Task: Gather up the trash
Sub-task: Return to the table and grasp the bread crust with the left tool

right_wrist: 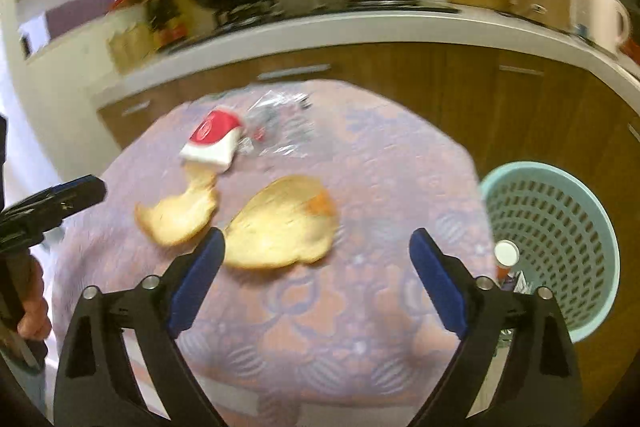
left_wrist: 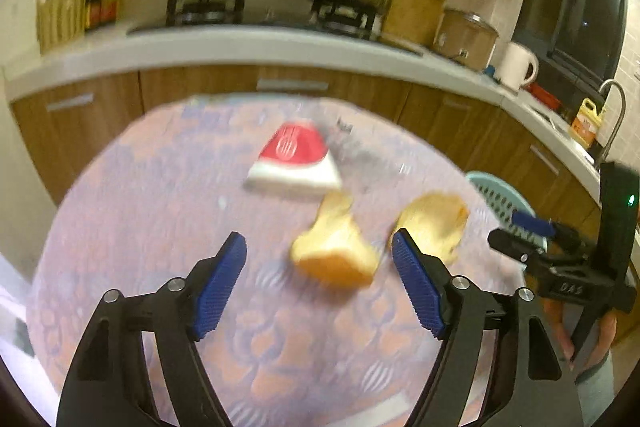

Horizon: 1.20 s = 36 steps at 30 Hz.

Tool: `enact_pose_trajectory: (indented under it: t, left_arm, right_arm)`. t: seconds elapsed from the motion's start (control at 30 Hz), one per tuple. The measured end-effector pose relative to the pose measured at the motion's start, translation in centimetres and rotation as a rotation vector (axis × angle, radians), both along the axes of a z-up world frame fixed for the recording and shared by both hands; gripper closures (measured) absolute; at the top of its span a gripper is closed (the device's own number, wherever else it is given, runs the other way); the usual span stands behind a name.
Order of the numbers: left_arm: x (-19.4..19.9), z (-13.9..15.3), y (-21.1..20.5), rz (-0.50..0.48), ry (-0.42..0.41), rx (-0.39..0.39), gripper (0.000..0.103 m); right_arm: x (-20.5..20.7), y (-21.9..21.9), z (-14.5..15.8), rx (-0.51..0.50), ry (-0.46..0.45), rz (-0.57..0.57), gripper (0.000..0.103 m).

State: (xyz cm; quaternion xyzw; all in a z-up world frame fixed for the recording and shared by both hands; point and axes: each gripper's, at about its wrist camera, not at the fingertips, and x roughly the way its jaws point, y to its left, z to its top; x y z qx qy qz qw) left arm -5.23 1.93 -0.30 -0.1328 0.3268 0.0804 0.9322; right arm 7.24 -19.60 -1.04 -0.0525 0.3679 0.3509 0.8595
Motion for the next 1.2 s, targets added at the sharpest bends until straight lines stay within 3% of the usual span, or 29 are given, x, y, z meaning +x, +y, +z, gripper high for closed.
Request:
enact_pose_trajectory:
  t: [0.1,0.27,0.57,0.9,1.03,1.2]
  left_arm:
    - [-0.4,-1.7,-0.1,-0.015,0.043,0.032,0.029]
    - [1.2,-4.0,-2.0,-0.139,0.138,0.041,0.029]
    - [5.6,-5.8,-1.9,-0.133,0.214,0.034,0.043]
    - [7.5,-6.0,-3.0,-0.118,0.198,0.102,0.047]
    - [7.0,-5.7,-2.1,-0.115,0.149,0.041,0.06]
    - [5.9,-5.7,-0.8,-0.09,0.106,-0.015,0.065]
  right_arm:
    - [-1.0,1.5,-0.9,-0.046,-0.003,0.059,0.01]
    - [-1.1,3.0,-2.5,-0.109,0.0,0.06,0.01]
    - [-0.5,3.1,-3.8,-0.128,0.026,0.05,0.01]
    - [-0.6,3.9,-3.7,-0.16,0.009,0.061,0.01]
    - [-0.5,4.9,-3.9,-0.219,-0.009,0.059,0.01]
    - [0.0,6.8,-4.8,-0.331,-0.035,0.056,0.01]
